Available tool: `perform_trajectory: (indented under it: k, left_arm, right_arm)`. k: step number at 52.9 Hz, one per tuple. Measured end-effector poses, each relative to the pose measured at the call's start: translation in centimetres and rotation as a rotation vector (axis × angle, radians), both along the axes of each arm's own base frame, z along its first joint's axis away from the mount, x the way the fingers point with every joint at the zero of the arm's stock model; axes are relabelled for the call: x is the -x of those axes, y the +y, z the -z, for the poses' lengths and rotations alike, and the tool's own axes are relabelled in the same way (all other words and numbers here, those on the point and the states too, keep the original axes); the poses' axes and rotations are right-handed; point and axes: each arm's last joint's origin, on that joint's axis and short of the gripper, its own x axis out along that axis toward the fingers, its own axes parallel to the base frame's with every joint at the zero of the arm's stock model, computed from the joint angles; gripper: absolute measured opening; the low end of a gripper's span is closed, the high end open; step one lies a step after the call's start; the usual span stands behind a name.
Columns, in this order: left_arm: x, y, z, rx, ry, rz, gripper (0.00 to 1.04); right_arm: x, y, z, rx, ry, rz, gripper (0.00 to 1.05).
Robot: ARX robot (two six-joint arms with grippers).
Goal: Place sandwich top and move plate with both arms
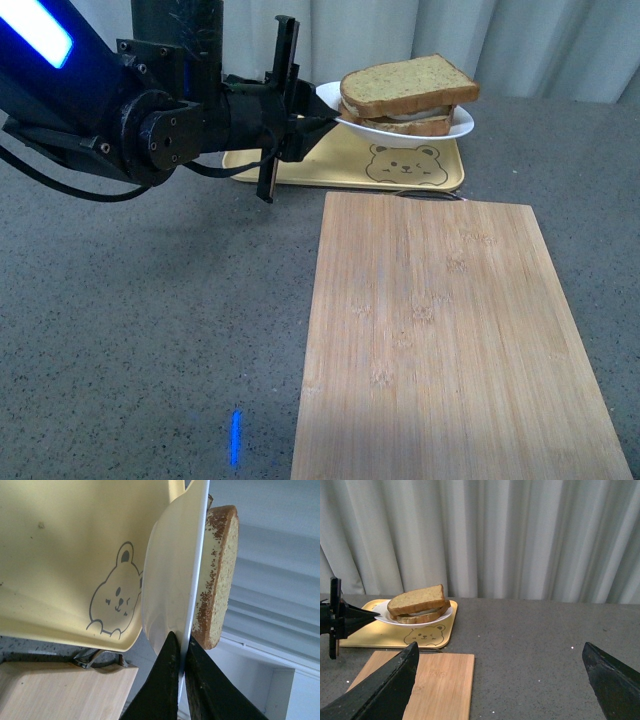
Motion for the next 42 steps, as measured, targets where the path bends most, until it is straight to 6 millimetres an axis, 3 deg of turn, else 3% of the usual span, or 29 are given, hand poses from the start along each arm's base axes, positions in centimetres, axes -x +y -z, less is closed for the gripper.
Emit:
perform_trajectory:
  k: [22, 24, 30, 42]
  left_arm:
    - [-0.8, 1.1, 1.0, -0.054, 0.030, -0.023, 0.04]
    - [-0.8, 1.2, 1.0, -0.054, 0.027, -0.025, 0.09]
    - [-0.1, 1.9, 0.5, -0.080, 0.017, -0.050, 0.36]
    - [2.4, 3.3, -4.6, -0.222, -0.088, -0.070, 0.86]
  right_arm:
    - [0.0, 0.0, 0.0, 0.000, 0.000, 0.000, 0.95]
    - [0.0, 0.0, 0.0, 0.000, 0.000, 0.000, 0.95]
    - [0.0, 0.0, 0.0, 0.000, 0.000, 0.000, 0.95]
    - [0.0, 0.0, 0.0, 0.000, 0.000, 0.000, 0.95]
